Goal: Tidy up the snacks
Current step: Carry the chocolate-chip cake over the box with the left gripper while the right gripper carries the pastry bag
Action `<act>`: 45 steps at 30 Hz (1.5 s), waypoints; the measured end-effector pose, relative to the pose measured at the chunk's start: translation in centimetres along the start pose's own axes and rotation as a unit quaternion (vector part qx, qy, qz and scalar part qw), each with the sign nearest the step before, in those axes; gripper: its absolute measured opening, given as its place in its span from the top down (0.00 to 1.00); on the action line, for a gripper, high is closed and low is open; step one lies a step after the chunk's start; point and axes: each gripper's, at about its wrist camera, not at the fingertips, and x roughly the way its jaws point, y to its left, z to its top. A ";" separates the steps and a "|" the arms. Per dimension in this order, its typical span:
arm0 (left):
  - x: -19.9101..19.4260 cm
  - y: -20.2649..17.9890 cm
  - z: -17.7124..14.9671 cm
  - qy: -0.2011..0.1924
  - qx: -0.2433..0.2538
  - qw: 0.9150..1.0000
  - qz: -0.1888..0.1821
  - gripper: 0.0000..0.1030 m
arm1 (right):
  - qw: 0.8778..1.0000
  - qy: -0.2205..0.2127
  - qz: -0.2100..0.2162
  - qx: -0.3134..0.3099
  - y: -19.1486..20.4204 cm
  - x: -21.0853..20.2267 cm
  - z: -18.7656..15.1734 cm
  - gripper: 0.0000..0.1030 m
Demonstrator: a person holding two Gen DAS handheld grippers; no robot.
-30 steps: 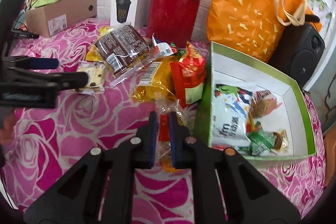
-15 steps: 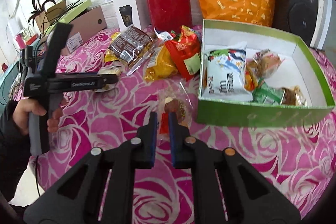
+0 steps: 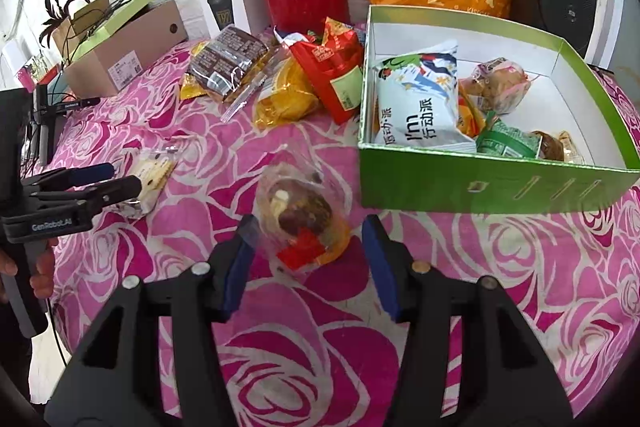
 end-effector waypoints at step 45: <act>-1.6 -20.8 10.7 -0.067 0.158 0.973 -0.158 0.44 | 0.979 -0.154 -0.070 0.112 -14.1 -10.0 4.4 0.98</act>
